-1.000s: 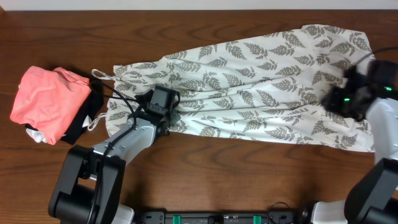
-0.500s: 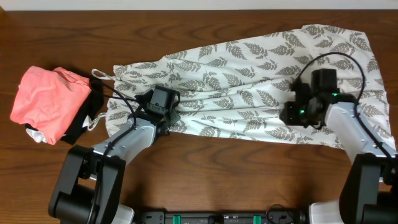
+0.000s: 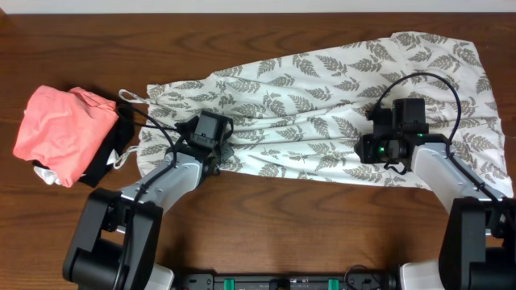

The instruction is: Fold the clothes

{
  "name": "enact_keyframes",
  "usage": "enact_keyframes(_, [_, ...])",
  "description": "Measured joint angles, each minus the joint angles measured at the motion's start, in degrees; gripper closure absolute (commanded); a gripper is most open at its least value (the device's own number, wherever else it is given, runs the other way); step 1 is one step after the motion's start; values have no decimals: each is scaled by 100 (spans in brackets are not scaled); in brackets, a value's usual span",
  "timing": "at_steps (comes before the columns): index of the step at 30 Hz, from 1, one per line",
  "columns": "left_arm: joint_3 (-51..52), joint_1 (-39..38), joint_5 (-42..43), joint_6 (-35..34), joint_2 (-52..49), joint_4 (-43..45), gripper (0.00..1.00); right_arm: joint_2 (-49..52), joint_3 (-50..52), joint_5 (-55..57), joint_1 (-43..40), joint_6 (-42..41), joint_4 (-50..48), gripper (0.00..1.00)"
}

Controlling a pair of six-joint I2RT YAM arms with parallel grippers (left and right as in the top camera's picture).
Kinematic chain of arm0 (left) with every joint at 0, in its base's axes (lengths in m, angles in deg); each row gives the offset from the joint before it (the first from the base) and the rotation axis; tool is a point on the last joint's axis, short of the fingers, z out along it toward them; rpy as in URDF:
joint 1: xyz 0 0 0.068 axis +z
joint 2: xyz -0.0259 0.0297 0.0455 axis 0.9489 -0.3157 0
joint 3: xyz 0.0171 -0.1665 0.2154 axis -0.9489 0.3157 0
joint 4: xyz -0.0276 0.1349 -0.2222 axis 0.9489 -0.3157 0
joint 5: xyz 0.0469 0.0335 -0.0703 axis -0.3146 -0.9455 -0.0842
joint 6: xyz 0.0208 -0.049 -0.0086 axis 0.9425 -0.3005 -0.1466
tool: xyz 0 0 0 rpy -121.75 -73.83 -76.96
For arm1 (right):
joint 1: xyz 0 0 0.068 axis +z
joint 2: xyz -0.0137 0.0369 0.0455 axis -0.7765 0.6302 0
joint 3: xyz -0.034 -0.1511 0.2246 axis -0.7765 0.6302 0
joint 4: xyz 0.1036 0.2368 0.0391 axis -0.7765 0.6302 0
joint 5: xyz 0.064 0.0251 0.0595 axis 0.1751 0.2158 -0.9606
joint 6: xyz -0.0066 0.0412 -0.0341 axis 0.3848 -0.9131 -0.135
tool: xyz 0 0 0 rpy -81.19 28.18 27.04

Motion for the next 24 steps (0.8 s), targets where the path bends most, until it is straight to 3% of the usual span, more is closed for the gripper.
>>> enact_keyframes(4, [-4, 0, 0, -2, 0, 0, 89, 0, 0, -149, 0, 13, 114, 80])
enact_keyframes(12, [-4, 0, 2, -2, 0, 0, 89, 0, 15, -1051, 13, 299, 745, 80])
enact_keyframes(24, [-4, 0, 2, -2, 0, -2, 89, 0, 17, -625, 216, 380, 566, 80])
